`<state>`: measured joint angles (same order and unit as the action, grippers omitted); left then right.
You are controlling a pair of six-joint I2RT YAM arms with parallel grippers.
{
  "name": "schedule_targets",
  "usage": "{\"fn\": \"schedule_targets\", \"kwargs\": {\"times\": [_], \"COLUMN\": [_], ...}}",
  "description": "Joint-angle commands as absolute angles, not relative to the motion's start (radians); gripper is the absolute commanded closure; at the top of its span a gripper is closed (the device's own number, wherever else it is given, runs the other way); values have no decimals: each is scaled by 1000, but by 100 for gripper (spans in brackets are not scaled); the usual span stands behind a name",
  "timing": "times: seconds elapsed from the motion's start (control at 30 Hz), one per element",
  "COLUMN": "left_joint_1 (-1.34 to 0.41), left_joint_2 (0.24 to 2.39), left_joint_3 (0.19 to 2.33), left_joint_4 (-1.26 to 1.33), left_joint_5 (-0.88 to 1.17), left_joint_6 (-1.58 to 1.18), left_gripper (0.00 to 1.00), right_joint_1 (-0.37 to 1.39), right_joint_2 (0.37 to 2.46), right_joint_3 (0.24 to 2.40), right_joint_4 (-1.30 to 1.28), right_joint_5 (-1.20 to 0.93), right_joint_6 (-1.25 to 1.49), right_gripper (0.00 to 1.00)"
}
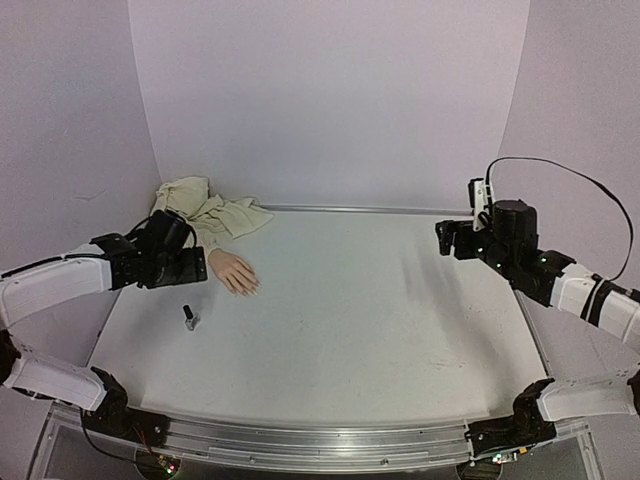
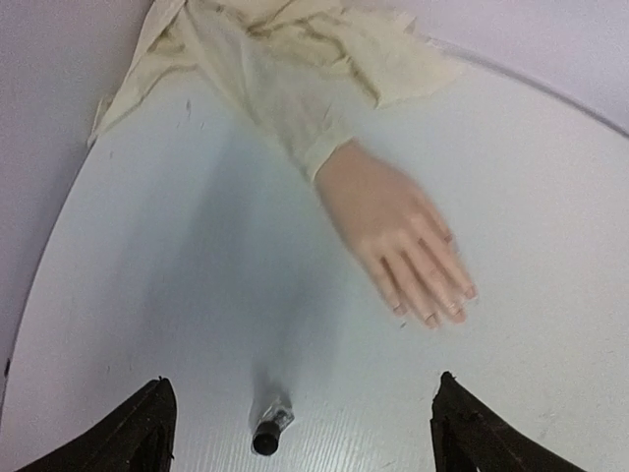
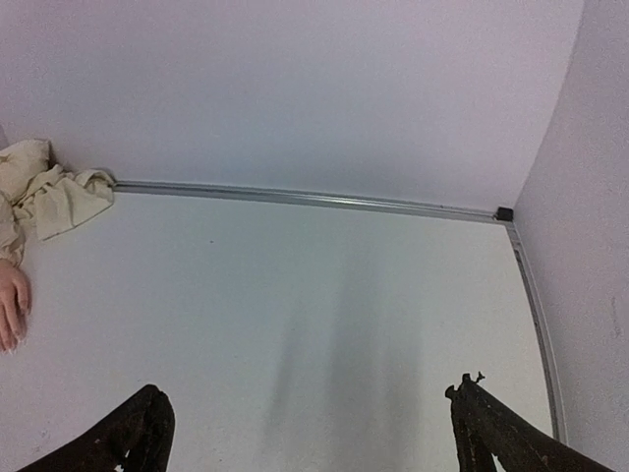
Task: Paint the nails
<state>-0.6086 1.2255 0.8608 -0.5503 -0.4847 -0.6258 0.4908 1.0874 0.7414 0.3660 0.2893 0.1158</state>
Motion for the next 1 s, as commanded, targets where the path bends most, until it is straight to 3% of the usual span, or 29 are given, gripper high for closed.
{"fn": "schedule_targets", "kwargs": {"times": [0.0,0.23,0.47,0.97], "left_joint_1": [-493,-321,-296,-297], "left_joint_2": [1047,842,658,640], "left_joint_3": [917,894,803,759], "left_joint_4": [-363,-216,-128,-112], "left_joint_5": [-400,-274,-293,-283], "left_joint_6": [-374,-199,-193,-213], "left_gripper": [6,4,4,1], "right_joint_1": [340,88,78,77], "right_joint_2": [982,923,836,806], "right_joint_3": [755,743,671,627], "right_joint_4": [323,247,265,313], "right_joint_5": [178,8,11,-3], "right_joint_6": [211,246,219,213], "right_gripper": [2,2,2,2]}}
